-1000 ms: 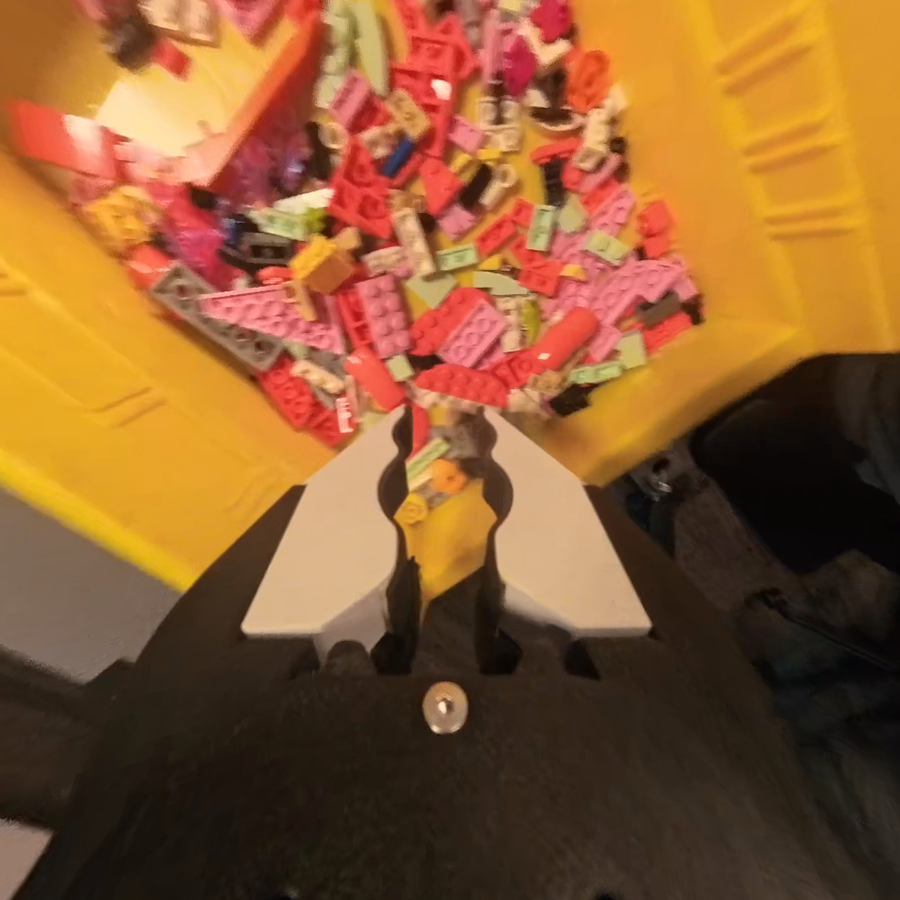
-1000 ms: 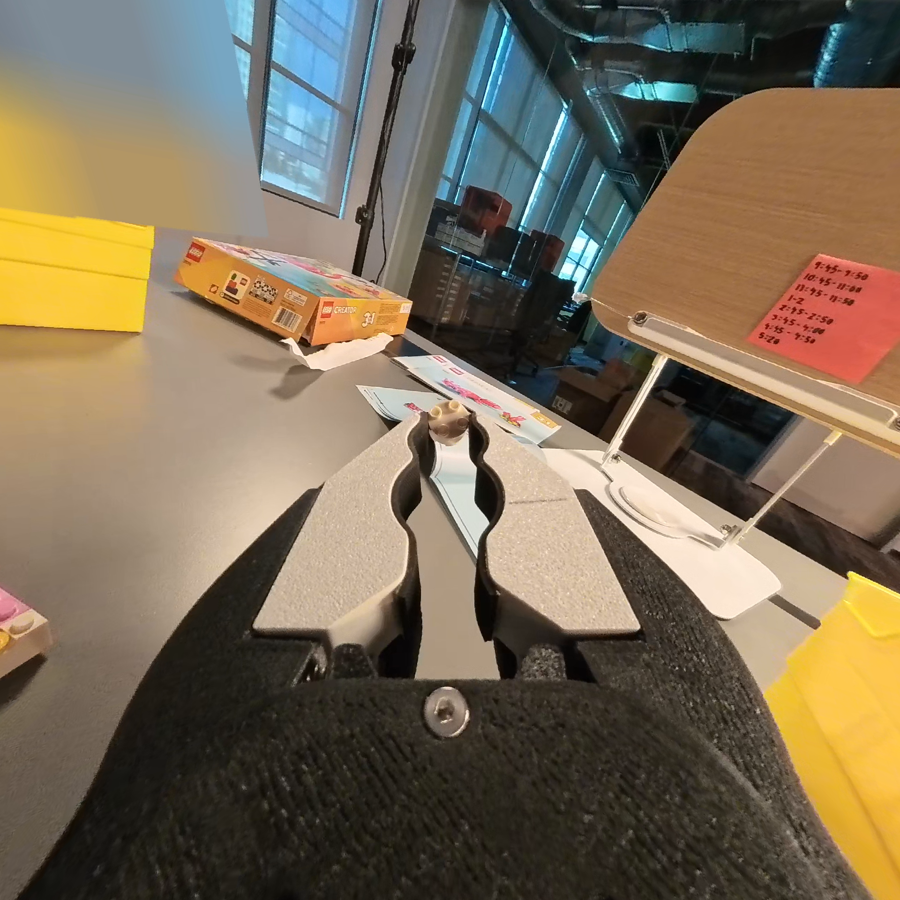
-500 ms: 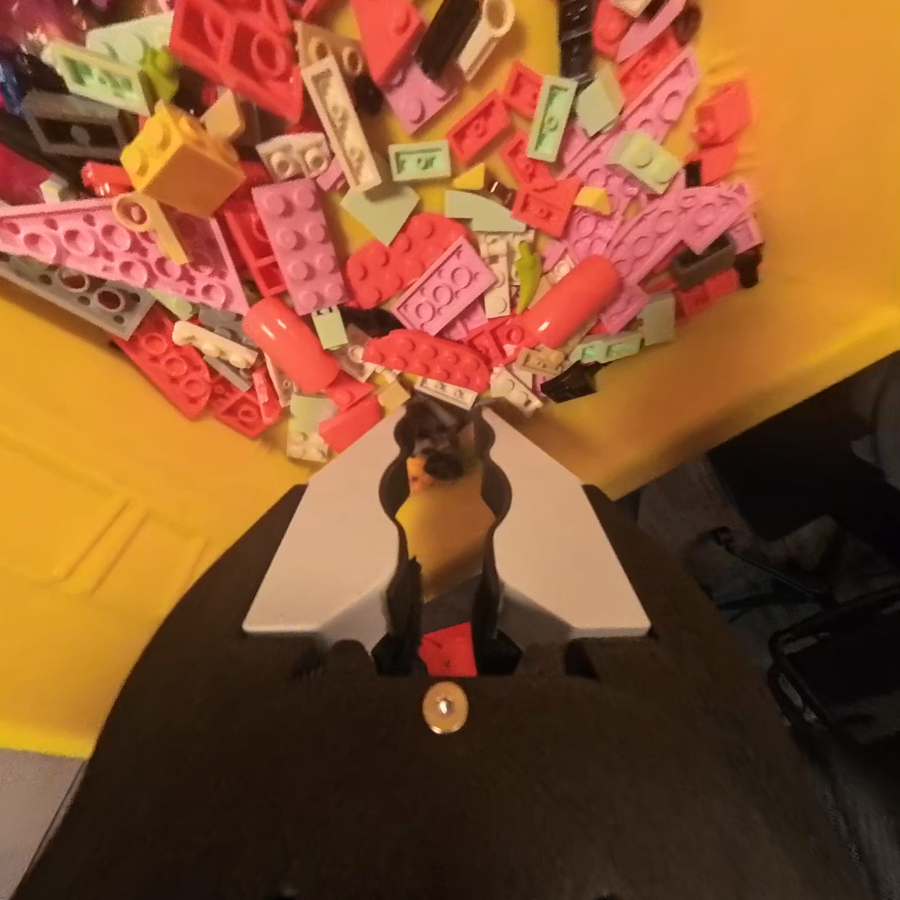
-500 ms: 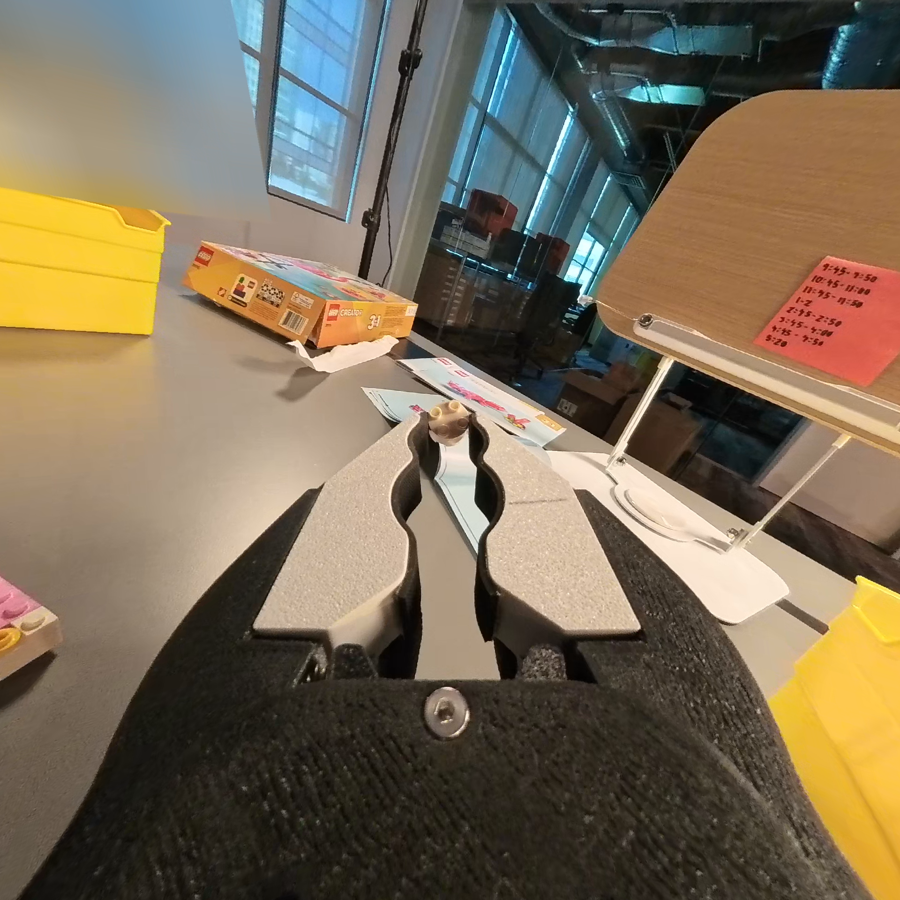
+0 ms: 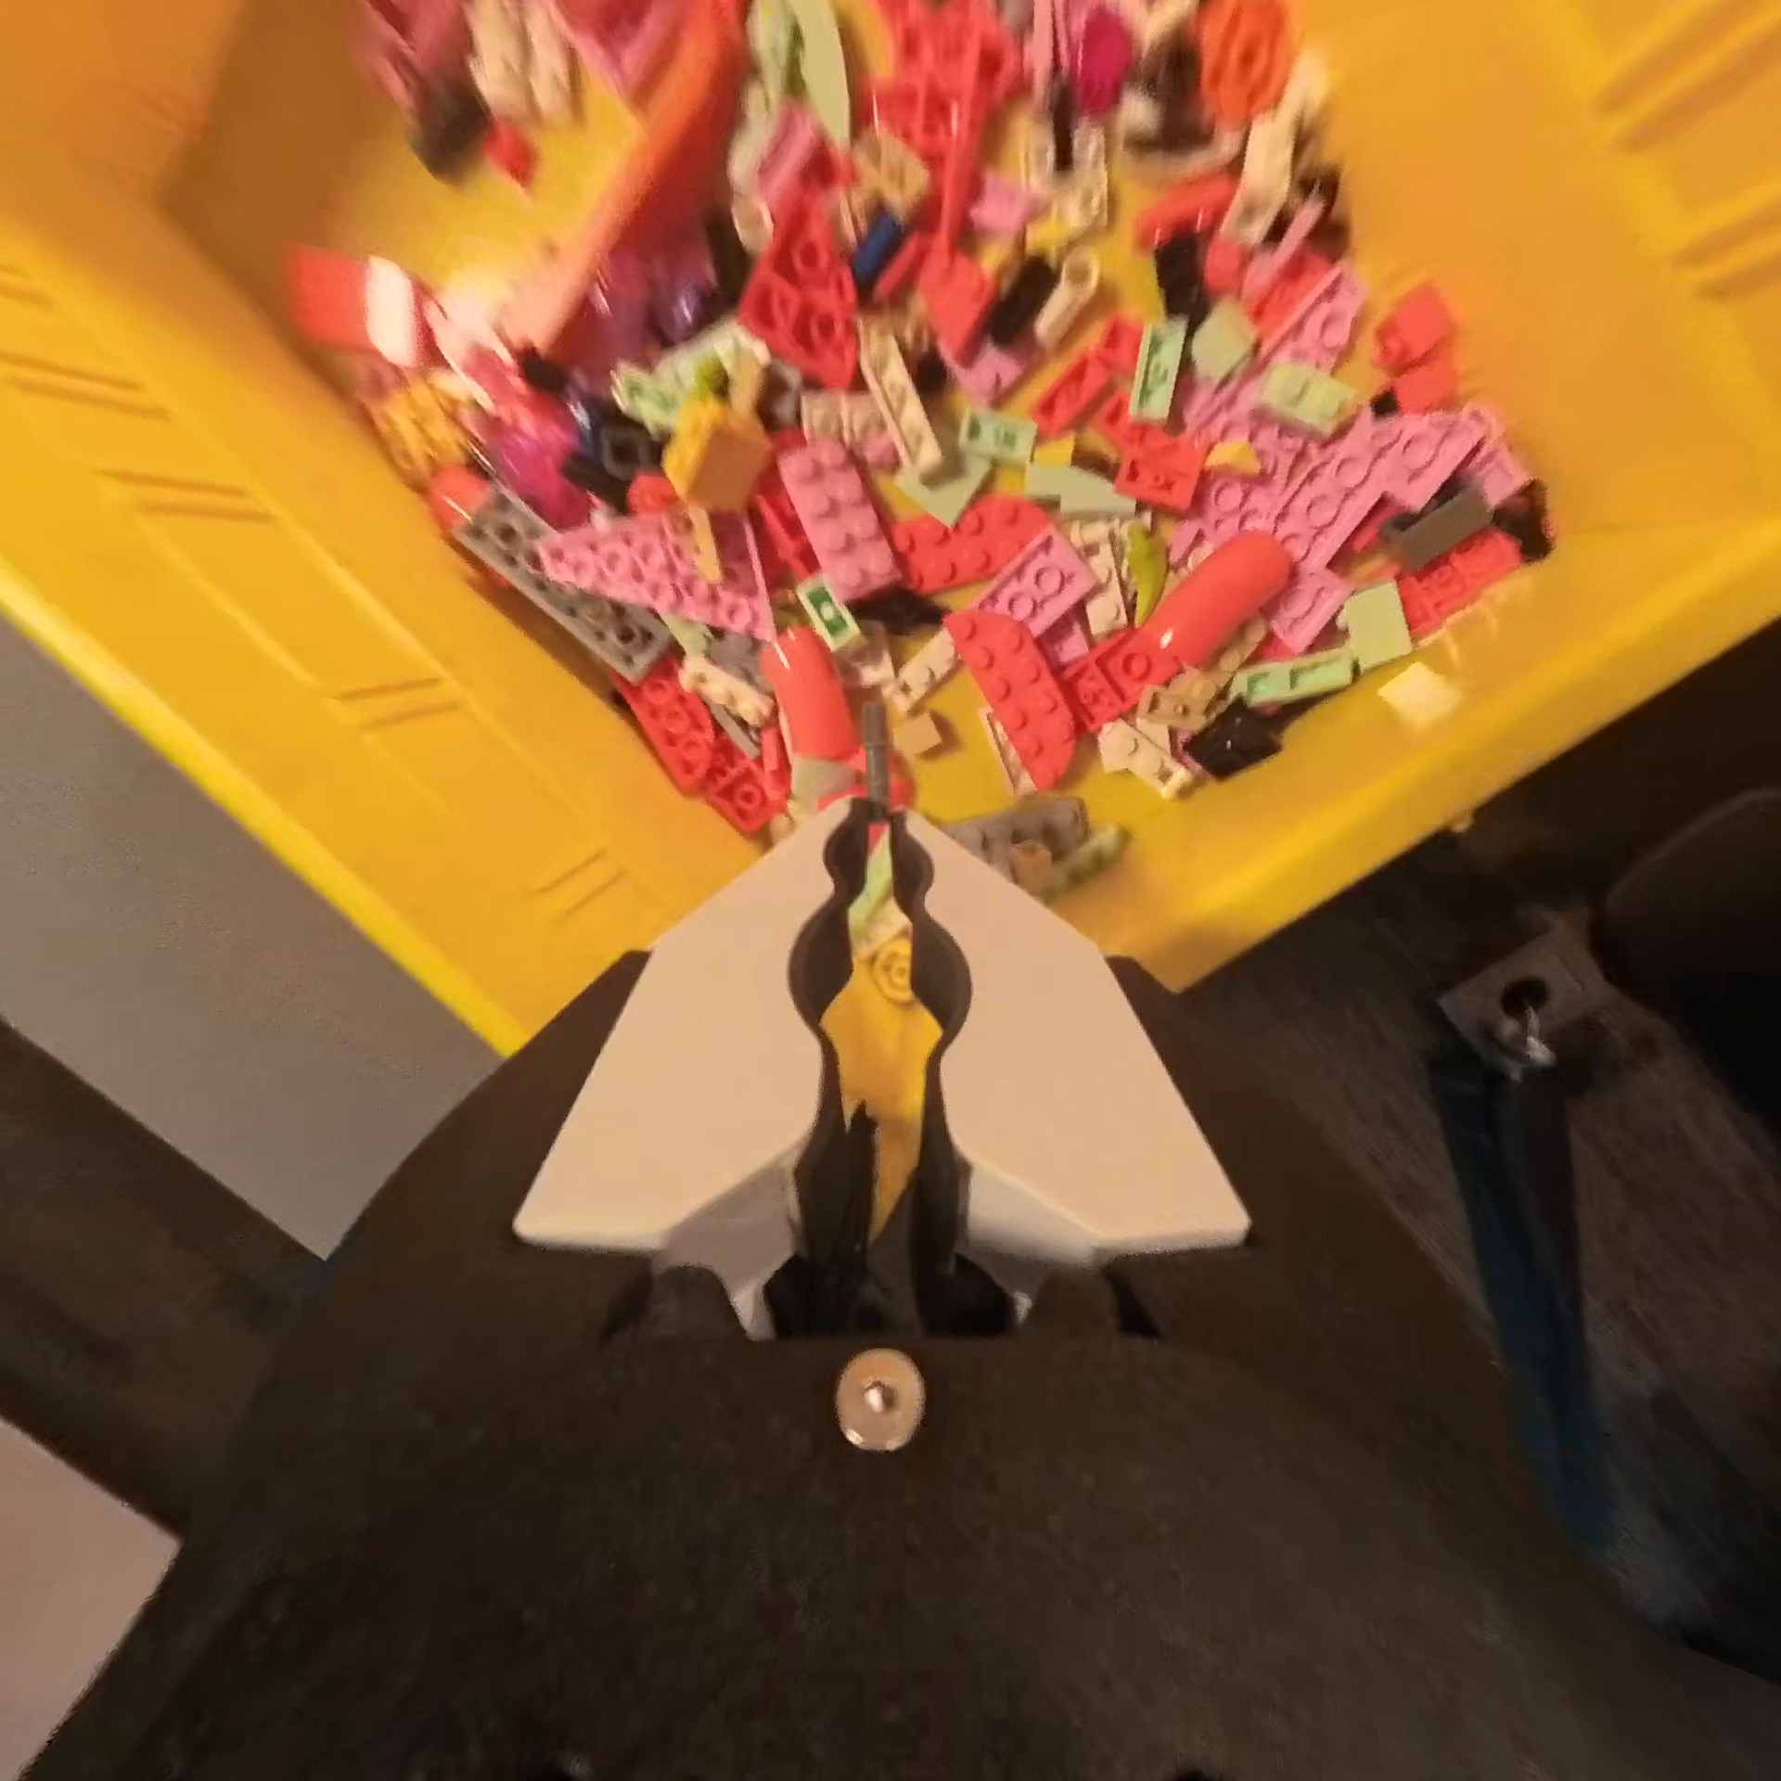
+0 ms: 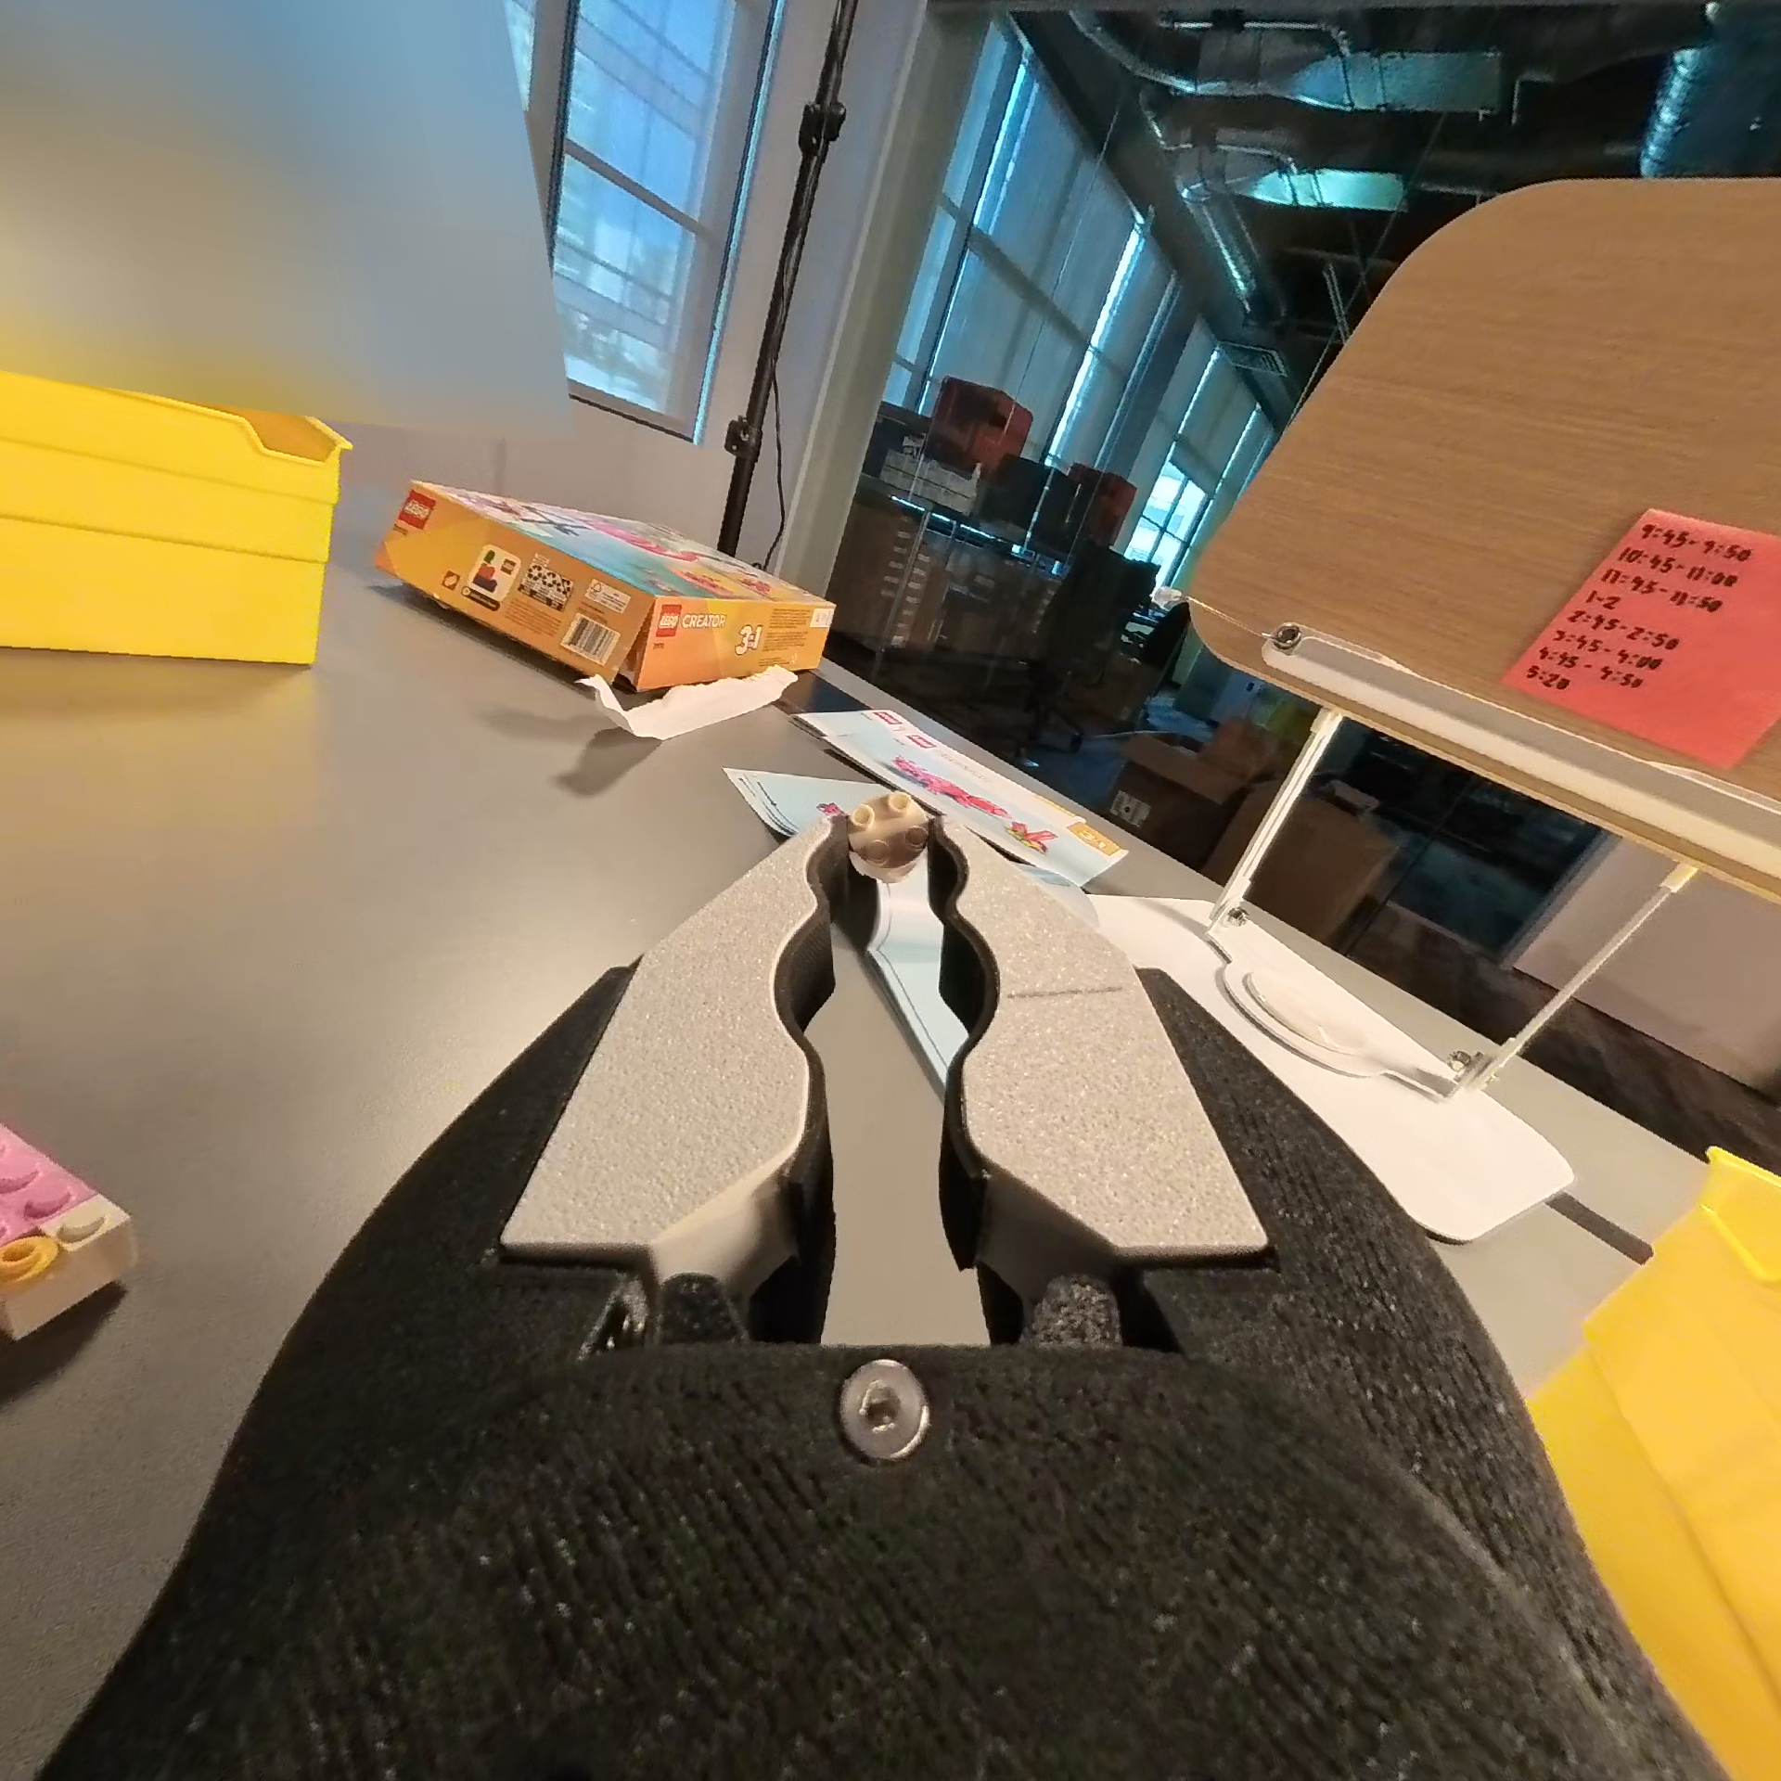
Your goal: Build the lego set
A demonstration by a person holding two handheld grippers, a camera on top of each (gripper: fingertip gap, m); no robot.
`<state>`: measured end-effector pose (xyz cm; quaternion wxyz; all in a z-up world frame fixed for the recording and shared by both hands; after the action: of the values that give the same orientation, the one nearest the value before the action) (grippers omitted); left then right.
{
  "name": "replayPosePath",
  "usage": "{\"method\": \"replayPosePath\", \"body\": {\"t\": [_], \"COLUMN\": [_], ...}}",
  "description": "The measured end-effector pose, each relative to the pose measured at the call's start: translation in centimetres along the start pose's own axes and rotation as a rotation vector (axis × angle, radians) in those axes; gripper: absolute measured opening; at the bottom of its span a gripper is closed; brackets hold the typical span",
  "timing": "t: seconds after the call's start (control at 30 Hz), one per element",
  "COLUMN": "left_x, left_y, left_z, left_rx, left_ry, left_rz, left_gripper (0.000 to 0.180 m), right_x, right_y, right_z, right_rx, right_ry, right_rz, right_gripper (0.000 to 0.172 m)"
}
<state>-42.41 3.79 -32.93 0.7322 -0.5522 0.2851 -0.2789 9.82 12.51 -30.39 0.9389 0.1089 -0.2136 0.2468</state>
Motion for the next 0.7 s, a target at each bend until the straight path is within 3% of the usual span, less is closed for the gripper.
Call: {"method": "replayPosePath", "body": {"t": [0.17, 0.33, 0.5, 0.7], "left_x": [0.6, 4.0, 8.4, 16.2], "left_y": [-3.4, -8.2, -10.0, -8.8], "left_z": [5.4, 12.1, 17.3, 23.8], "left_rx": [0.376, 0.781, 0.914, 1.037], "left_ry": [0.07, 0.116, 0.104, 0.082], "left_rz": [0.086, 0.022, -0.091, -0.232], "left_gripper": [0.004, 0.003, 0.003, 0.003], "right_x": [-0.9, -2.2, -3.2, -4.1], "right_y": [0.3, 0.3, -0.3, -1.7], "right_z": [0.1, 0.8, 2.5, 4.1], "right_rx": [0.001, 0.043, 0.129, 0.191], "right_ry": [-0.007, -0.001, 0.034, -0.021], "right_rz": [0.057, 0.133, 0.228, 0.294], "right_gripper": [0.014, 0.014, 0.014, 0.014]}}
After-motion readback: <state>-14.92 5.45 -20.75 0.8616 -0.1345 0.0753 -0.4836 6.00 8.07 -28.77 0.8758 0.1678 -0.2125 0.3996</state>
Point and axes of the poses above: each gripper's, where its closed fingertips meet, y out along the fingers, z out of its top, x = y × z across the jaws, the point moved 3 cm from there along -y, back along the fingers, and after that the axes turned 8 degrees about -y, right-handed, at the moved point
